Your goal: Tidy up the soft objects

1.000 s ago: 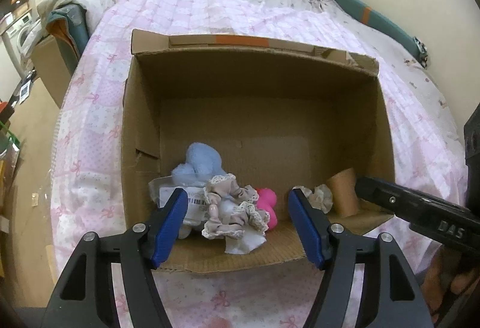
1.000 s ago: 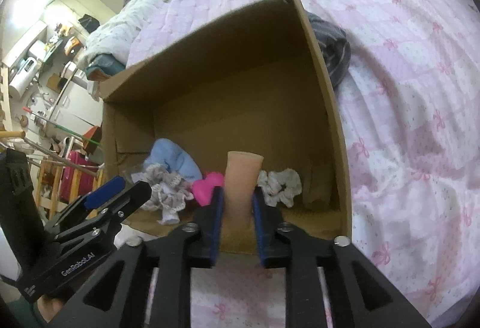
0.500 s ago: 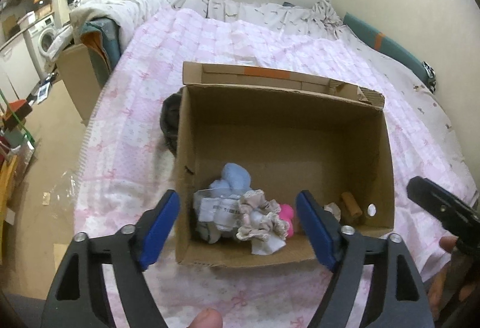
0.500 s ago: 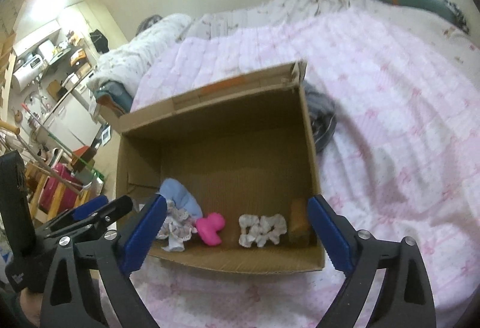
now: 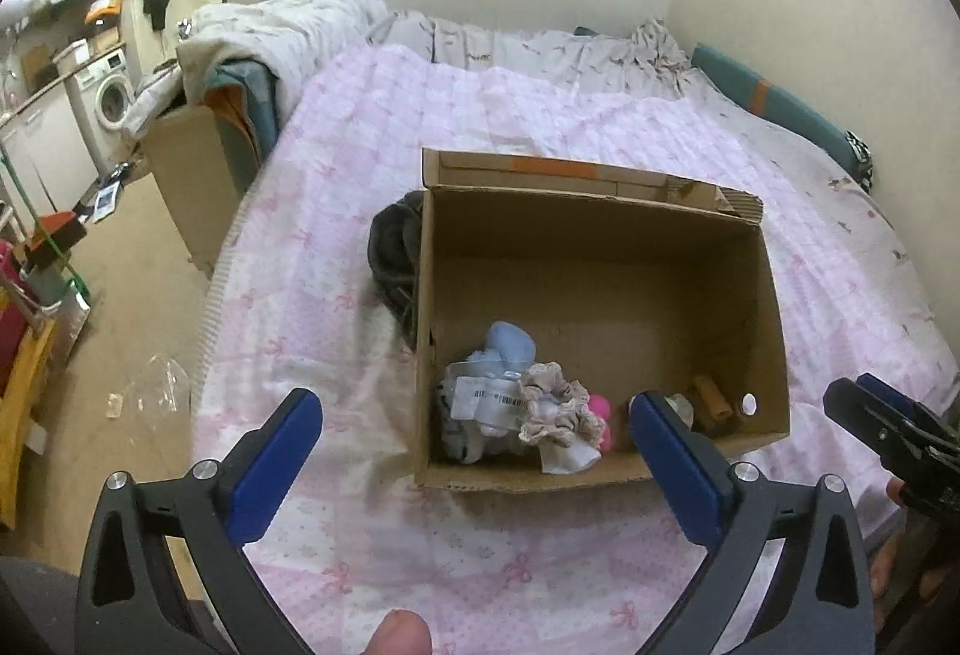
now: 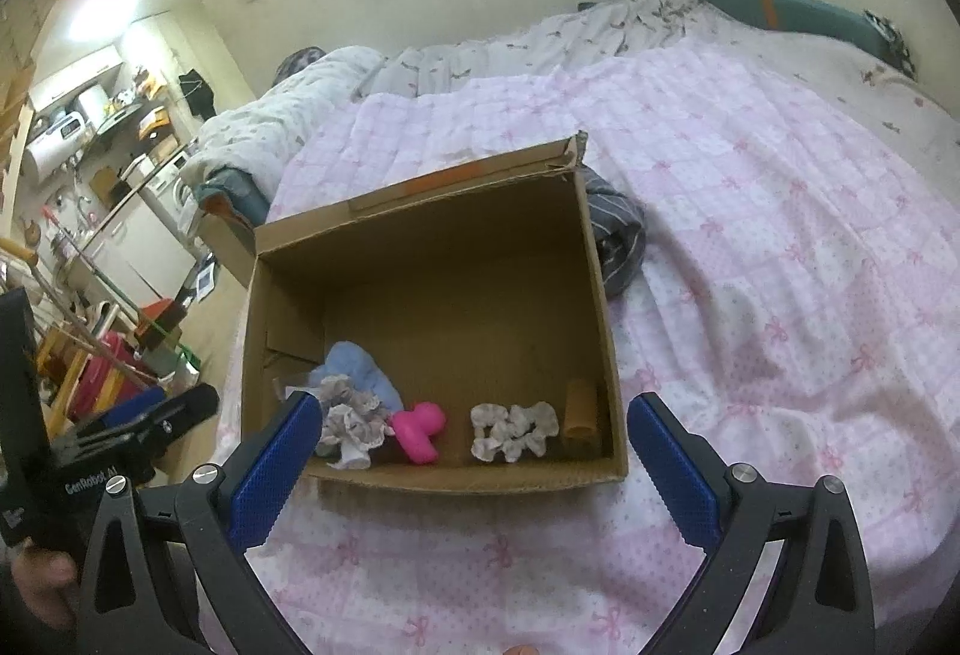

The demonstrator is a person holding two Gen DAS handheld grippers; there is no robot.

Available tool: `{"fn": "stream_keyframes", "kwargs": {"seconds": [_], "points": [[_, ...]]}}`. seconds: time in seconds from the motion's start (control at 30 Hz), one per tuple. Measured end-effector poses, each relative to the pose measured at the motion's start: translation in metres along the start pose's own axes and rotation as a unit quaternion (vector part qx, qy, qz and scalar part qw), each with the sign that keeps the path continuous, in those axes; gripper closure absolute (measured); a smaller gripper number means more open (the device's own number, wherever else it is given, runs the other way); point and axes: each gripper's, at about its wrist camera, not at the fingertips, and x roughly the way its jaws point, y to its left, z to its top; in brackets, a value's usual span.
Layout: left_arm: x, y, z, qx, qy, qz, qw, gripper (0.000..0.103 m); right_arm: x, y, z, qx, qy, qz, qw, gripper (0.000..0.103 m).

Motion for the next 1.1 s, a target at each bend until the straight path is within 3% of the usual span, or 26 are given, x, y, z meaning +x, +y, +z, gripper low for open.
{"fn": "stream_keyframes", "kwargs": {"seconds": [0.07,0.43,0.73,1.1], "points": [[-0.008,0.000,-0.003,0.000,-0.003,-0.016,0.9999,0.001,-0.003,0.002,-0.003,-0.003,-0.003,-0.003,1.000,0.000],[-0.034,0.003,-0.021,-0.007,-0.020,-0.008,0.9997,0.001,-0.024,0.009,-0.020,-0.006,-0.030,-0.017,0.999,0.000],[-0.032,0.001,-0.032,0.003,-0.034,0.036,0.9988,0.001,-0.019,0.016,-0.025,-0.020,-0.023,-0.024,0.999,0.000],[-0.026,0.001,-0.034,-0.006,-0.022,0.016,0.9996,0.001,-0.015,0.017,-0.025,-0.019,-0.017,-0.030,0.999,0.000]]}}
